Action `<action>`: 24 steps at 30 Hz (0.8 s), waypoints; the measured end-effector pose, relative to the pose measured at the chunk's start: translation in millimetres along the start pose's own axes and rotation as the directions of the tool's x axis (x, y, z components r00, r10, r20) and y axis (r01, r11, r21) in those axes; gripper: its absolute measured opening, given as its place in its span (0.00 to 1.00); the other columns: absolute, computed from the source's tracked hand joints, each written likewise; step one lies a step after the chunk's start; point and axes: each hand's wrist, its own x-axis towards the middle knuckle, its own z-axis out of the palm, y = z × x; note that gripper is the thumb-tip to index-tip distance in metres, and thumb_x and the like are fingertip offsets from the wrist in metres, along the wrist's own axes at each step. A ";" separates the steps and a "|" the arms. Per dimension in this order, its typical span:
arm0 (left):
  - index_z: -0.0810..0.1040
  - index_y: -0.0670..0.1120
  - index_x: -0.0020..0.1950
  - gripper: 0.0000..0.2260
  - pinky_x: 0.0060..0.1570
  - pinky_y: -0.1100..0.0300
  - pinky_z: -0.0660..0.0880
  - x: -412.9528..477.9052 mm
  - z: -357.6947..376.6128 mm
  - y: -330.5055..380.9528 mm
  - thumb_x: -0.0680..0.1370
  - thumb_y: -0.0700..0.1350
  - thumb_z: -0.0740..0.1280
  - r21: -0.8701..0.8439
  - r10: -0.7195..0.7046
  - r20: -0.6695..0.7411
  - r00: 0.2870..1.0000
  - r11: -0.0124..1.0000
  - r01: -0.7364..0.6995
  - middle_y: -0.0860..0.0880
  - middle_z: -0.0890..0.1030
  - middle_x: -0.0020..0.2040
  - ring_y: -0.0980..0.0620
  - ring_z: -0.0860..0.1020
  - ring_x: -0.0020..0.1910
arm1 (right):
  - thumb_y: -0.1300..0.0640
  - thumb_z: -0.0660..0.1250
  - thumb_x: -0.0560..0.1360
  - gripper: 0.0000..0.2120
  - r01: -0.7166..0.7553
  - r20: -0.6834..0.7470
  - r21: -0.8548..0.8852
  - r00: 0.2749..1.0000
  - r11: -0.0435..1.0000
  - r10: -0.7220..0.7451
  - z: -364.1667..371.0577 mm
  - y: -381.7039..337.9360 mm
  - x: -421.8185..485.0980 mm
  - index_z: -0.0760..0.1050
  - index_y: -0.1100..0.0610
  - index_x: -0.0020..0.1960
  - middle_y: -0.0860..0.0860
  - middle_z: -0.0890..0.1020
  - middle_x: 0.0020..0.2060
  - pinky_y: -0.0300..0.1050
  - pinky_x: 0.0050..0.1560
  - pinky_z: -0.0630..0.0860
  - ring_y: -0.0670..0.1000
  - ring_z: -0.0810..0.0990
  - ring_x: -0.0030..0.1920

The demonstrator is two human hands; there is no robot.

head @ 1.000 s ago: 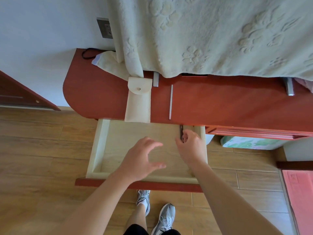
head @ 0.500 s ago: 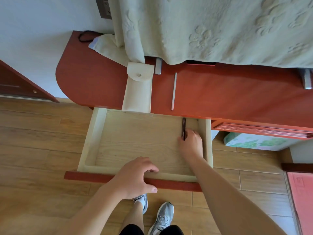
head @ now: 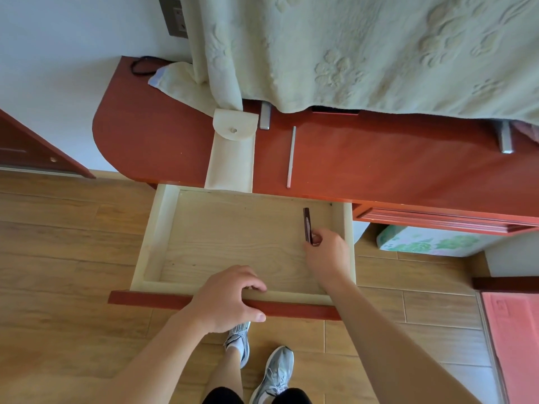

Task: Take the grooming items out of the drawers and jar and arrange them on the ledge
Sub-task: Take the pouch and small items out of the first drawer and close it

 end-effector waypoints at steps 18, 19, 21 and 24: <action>0.80 0.62 0.54 0.21 0.57 0.58 0.74 0.1 -0.2 6.2 0.63 0.60 0.76 -0.020 -0.059 -0.002 0.998 0.998 0.059 0.67 0.76 0.53 0.67 0.73 0.54 | 0.61 0.69 0.73 0.11 0.181 -0.216 0.232 0.968 0.956 -0.131 -59.7 -42.7 -33.0 0.80 0.46 0.49 0.43 0.81 0.38 0.35 0.40 0.73 0.44 0.78 0.40; 0.80 0.61 0.54 0.21 0.57 0.58 0.74 0.4 0.3 5.8 0.63 0.61 0.76 -0.019 -0.056 -0.004 0.998 0.998 0.056 0.67 0.76 0.53 0.66 0.73 0.54 | 0.60 0.69 0.73 0.11 0.188 -0.229 0.226 0.964 0.956 -0.135 -61.1 -47.8 -24.8 0.80 0.46 0.50 0.43 0.81 0.38 0.34 0.40 0.73 0.44 0.79 0.41; 0.80 0.61 0.55 0.21 0.57 0.57 0.74 1.5 0.8 4.8 0.63 0.61 0.75 -0.019 -0.049 -0.003 0.999 0.999 0.049 0.67 0.76 0.53 0.66 0.73 0.53 | 0.59 0.69 0.72 0.10 0.204 -0.264 0.203 0.953 0.958 -0.147 -61.8 -56.5 -7.3 0.81 0.50 0.52 0.44 0.82 0.40 0.39 0.44 0.76 0.46 0.79 0.42; 0.79 0.61 0.54 0.23 0.56 0.56 0.74 3.7 0.3 3.4 0.61 0.62 0.75 -0.026 -0.048 0.003 0.999 0.999 0.048 0.66 0.76 0.52 0.65 0.74 0.53 | 0.59 0.70 0.72 0.10 0.215 -0.279 0.155 0.946 0.964 -0.166 -60.5 -67.3 15.4 0.82 0.53 0.53 0.47 0.83 0.42 0.45 0.48 0.77 0.48 0.79 0.44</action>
